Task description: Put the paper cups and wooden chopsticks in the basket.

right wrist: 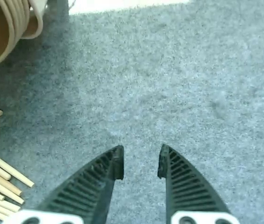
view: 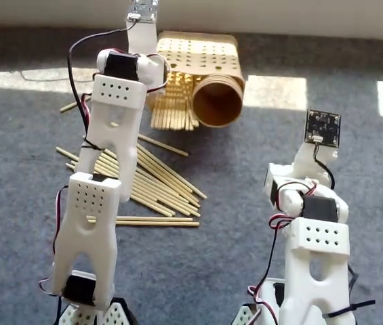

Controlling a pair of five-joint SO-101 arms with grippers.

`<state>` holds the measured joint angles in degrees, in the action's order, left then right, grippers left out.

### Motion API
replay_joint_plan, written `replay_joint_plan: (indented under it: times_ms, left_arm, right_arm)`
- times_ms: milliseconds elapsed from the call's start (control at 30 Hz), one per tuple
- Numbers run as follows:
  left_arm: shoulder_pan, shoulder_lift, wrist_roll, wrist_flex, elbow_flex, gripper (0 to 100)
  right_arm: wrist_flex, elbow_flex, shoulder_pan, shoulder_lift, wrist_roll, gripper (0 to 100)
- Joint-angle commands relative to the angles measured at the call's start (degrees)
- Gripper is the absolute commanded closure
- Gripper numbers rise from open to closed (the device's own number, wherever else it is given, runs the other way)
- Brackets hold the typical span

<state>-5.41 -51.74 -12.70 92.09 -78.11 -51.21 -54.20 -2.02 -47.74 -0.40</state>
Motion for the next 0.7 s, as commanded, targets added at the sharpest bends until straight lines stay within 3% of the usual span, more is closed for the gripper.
replay_joint_plan:
  times_ms: [0,233,667]
  left_arm:
    - [-0.7,1.9,-0.9,7.3,-7.7,99]
    - [-1.8,5.1,-1.0,9.2,-2.5,99]
    - [-8.0,34.1,-0.9,9.1,24.2,99]
  right_arm:
    - [1.5,0.4,-0.7,-1.5,-0.4,86.4]
    - [1.5,0.4,-0.7,-1.7,-0.2,86.4]
    - [1.5,0.4,-0.8,-1.8,-0.2,86.4]
